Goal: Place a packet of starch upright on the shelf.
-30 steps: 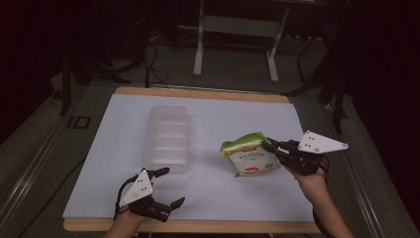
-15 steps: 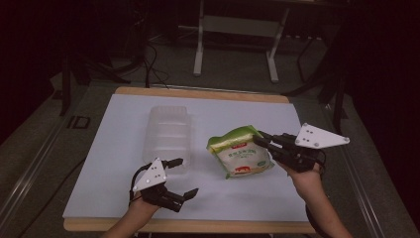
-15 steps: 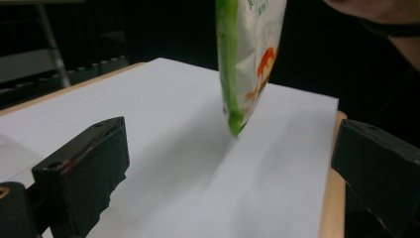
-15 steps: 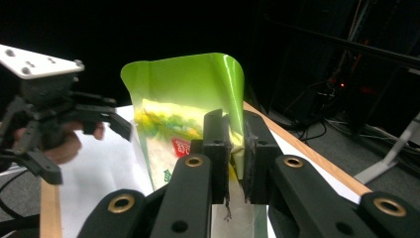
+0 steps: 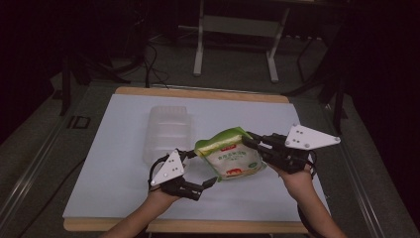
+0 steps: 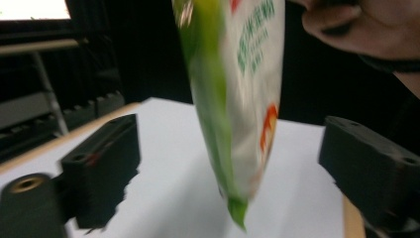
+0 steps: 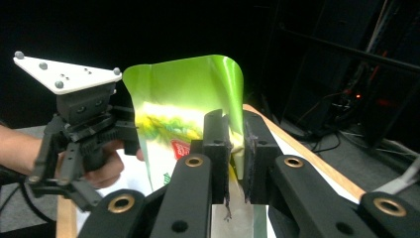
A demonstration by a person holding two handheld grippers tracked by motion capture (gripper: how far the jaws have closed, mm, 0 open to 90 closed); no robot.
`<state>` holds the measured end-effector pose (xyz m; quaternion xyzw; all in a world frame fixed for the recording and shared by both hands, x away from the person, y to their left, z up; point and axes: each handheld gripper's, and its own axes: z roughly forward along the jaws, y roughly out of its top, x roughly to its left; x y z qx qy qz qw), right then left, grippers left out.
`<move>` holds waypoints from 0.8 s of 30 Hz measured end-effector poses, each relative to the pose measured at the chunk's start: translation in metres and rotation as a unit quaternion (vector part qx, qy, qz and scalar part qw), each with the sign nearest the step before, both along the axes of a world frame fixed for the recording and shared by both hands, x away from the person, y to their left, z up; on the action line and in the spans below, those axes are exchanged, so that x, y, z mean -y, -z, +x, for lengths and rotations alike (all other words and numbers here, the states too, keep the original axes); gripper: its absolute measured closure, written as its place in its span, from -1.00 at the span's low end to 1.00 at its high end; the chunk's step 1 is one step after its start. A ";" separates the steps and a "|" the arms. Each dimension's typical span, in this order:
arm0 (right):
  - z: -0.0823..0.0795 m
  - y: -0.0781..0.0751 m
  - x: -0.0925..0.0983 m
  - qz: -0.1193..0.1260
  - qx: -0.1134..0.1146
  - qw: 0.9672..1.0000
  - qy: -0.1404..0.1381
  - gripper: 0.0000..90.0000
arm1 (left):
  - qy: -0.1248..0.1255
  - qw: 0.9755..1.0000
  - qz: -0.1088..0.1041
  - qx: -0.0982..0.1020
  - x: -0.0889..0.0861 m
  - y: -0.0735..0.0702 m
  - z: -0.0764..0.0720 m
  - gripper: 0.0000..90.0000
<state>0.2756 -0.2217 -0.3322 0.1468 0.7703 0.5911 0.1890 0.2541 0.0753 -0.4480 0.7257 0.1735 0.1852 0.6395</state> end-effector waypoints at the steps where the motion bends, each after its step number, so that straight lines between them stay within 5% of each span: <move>1: 0.000 0.000 -0.002 -0.002 -0.001 1.000 -0.001 0.84 | 0.002 1.000 -0.006 -0.002 0.001 -0.002 0.001 -0.67; 6: 0.001 0.002 -0.008 -0.006 -0.002 1.000 -0.009 0.84 | -0.004 1.000 -0.009 -0.012 0.009 -0.003 0.010 -0.45; 15: 0.001 0.006 -0.012 -0.013 -0.006 1.000 -0.019 0.85 | 0.019 1.000 -0.008 -0.019 0.013 -0.005 0.018 0.60; 19: 0.002 0.007 -0.011 -0.010 -0.007 1.000 -0.017 0.84 | 0.028 1.000 0.008 0.007 0.012 -0.008 0.021 0.75; 24: 0.003 0.008 -0.009 -0.002 -0.005 1.000 -0.017 0.84 | 0.042 0.999 0.016 0.002 0.011 -0.013 0.023 0.85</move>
